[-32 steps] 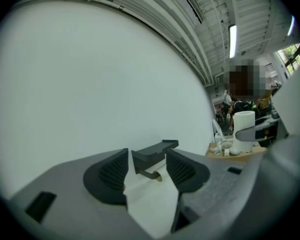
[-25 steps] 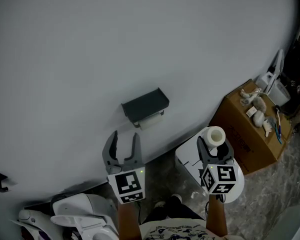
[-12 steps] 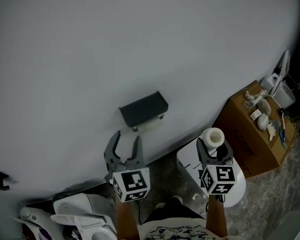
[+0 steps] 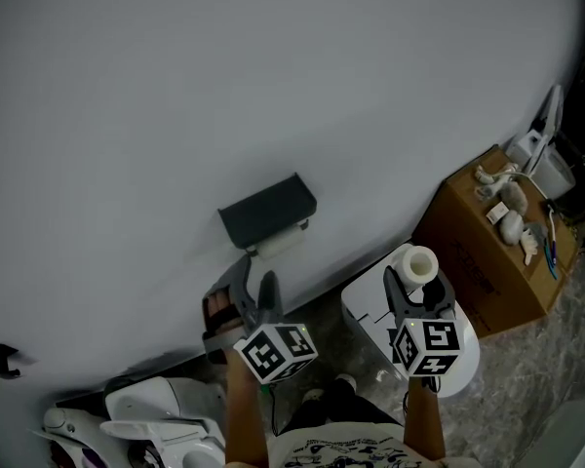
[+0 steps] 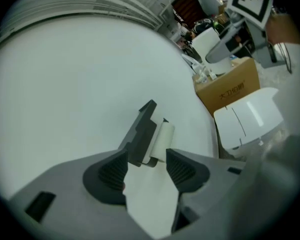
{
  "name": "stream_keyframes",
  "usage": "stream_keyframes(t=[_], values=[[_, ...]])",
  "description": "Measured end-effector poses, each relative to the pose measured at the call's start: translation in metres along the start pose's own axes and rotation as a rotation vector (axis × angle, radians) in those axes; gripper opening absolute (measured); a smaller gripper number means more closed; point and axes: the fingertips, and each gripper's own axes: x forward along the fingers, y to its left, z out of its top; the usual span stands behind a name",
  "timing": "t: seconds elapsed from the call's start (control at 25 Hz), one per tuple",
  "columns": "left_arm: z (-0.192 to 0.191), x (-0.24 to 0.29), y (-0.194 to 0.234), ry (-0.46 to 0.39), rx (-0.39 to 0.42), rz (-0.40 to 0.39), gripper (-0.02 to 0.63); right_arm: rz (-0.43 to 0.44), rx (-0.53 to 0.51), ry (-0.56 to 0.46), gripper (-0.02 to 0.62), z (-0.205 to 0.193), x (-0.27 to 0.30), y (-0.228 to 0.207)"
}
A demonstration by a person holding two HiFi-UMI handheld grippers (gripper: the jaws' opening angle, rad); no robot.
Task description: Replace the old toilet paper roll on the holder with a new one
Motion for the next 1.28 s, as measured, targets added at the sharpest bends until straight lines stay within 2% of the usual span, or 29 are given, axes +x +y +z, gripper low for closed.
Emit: stream_keyframes(t=[0.2, 0.4, 0.64, 0.8, 0.96, 1.16, 1.28], values=[[0.007, 0.015, -0.018, 0.029, 0.120, -0.023, 0.225, -0.015, 0.012, 0.011, 0.308, -0.006, -0.001, -0.012], [0.008, 0.037, -0.040, 0.057, 0.136, -0.091, 0.225, -0.042, -0.008, 0.026, 0.308, -0.011, -0.003, -0.023], [0.013, 0.069, -0.047, 0.103, 0.257, -0.048, 0.224, -0.080, -0.028, 0.037, 0.308, -0.012, -0.006, -0.044], [0.016, 0.084, -0.050, 0.116, 0.254, -0.057, 0.216, -0.106, -0.045, 0.052, 0.308, -0.015, -0.004, -0.053], [0.015, 0.091, -0.047, 0.151, 0.338, -0.009, 0.206, -0.124, -0.028, 0.047, 0.308, -0.015, -0.005, -0.063], [0.015, 0.092, -0.050, 0.160, 0.344, 0.003, 0.192, -0.141, -0.016, 0.054, 0.308, -0.019, -0.004, -0.071], [0.015, 0.095, -0.046, 0.160, 0.369, 0.045, 0.187, -0.143, -0.024, 0.067, 0.308, -0.023, -0.001, -0.071]])
